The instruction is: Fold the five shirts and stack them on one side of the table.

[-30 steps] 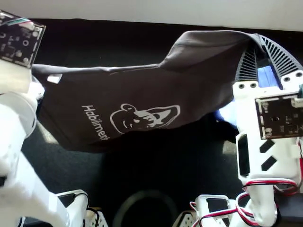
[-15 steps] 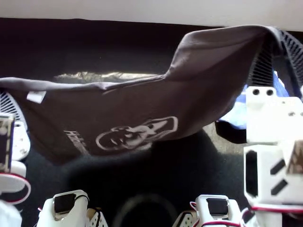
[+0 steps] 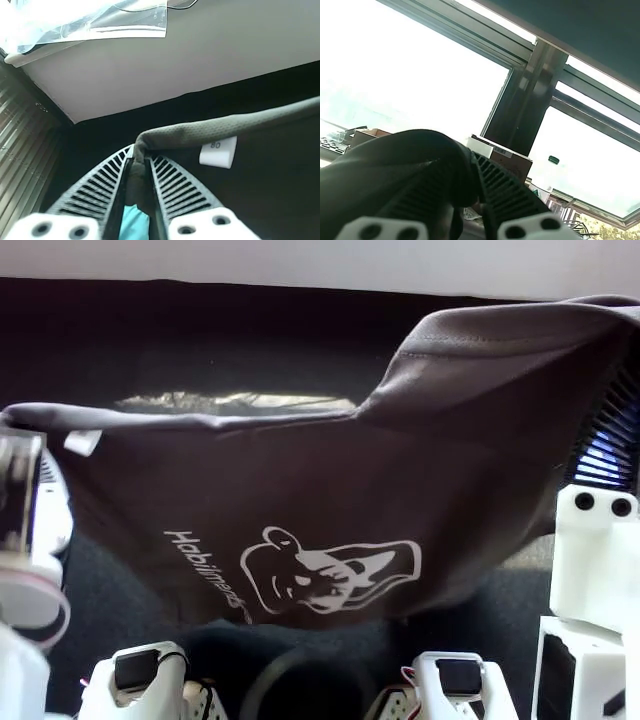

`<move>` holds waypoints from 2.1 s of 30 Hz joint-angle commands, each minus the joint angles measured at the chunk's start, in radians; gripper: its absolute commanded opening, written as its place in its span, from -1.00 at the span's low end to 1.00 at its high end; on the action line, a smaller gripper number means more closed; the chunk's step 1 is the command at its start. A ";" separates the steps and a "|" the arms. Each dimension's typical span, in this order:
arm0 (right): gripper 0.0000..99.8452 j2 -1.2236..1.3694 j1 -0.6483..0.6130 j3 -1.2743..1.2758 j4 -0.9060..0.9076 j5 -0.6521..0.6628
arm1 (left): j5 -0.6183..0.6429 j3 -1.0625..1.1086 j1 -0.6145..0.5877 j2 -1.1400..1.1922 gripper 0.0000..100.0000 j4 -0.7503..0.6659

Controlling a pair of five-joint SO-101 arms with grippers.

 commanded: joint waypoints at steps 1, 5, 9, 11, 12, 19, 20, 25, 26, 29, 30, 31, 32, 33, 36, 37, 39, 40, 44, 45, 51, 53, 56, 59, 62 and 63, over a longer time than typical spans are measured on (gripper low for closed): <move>-0.99 -0.002 0.012 -0.022 -0.015 0.008 | 0.005 0.008 0.005 -0.021 -0.98 -0.011; -0.99 -0.004 0.013 -0.050 -0.008 0.008 | 0.005 0.010 0.005 -0.105 -0.98 -0.012; -0.99 -0.004 0.013 -0.151 0.039 0.005 | 0.005 0.012 0.005 -0.188 -0.98 -0.014; -0.99 -0.002 0.013 -0.183 0.051 0.003 | 0.005 0.012 0.005 -0.214 -0.98 -0.014; -0.99 -0.001 0.013 -0.183 0.054 0.003 | 0.005 0.012 0.005 -0.222 -0.98 -0.014; -0.99 0.007 0.010 -0.097 0.048 0.003 | 0.003 0.048 0.007 -0.219 -0.98 -0.021; -0.99 0.007 0.008 -0.064 0.048 0.003 | 0.003 0.081 0.007 -0.219 -0.98 -0.041; -0.99 0.008 0.007 0.214 -0.047 0.003 | 0.002 0.351 0.007 -0.220 -0.98 -0.189; -0.99 0.008 0.007 0.277 -0.084 0.003 | 0.002 0.409 0.007 -0.220 -0.98 -0.233; -0.99 0.008 -0.007 0.461 -0.217 0.003 | 0.003 0.593 0.007 -0.220 -0.98 -0.402; -0.99 0.010 -0.025 0.515 -0.266 0.003 | 0.003 0.648 0.007 -0.219 -0.98 -0.457; -0.99 0.010 -0.039 0.567 -0.320 0.003 | 0.003 0.702 0.007 -0.216 -0.98 -0.517; -0.99 0.013 -0.051 0.611 -0.366 0.006 | 0.003 0.743 0.008 -0.203 -0.98 -0.568; -0.99 0.024 -0.059 0.651 -0.417 0.005 | 0.003 0.776 0.010 -0.183 -0.98 -0.612; -0.99 0.110 -0.084 0.691 -0.510 0.006 | 0.003 0.789 0.012 -0.087 -0.98 -0.692; -0.99 0.148 -0.084 0.690 -0.530 0.005 | 0.003 0.785 0.012 -0.048 -0.98 -0.710; -0.99 0.228 -0.085 0.659 -0.544 0.005 | 0.003 0.754 0.013 0.033 -0.98 -0.726; -0.99 0.266 -0.085 0.642 -0.544 0.003 | 0.003 0.736 0.019 0.079 -0.98 -0.726; -0.99 0.404 -0.085 0.588 -0.542 0.003 | 0.003 0.638 0.033 0.265 -0.98 -0.723; -0.99 0.433 -0.085 0.576 -0.542 0.003 | 0.003 0.608 0.033 0.311 -0.98 -0.724; -0.99 0.561 -0.085 0.475 -0.542 0.003 | 0.005 0.383 0.030 0.521 -0.98 -0.683; -0.99 0.590 -0.085 0.452 -0.542 0.003 | 0.005 0.325 0.030 0.567 -0.98 -0.651; -0.99 0.662 -0.085 0.450 -0.541 0.003 | 0.005 0.295 0.033 0.651 -0.98 -0.634; -0.99 0.717 -0.082 0.444 -0.541 0.006 | 0.005 0.288 0.025 0.711 -0.98 -0.634; -0.99 0.759 -0.085 0.429 -0.553 0.008 | 0.005 0.286 0.013 0.742 -0.98 -0.635; -0.99 0.776 -0.085 0.412 -0.559 0.008 | 0.005 0.286 0.013 0.748 -0.98 -0.638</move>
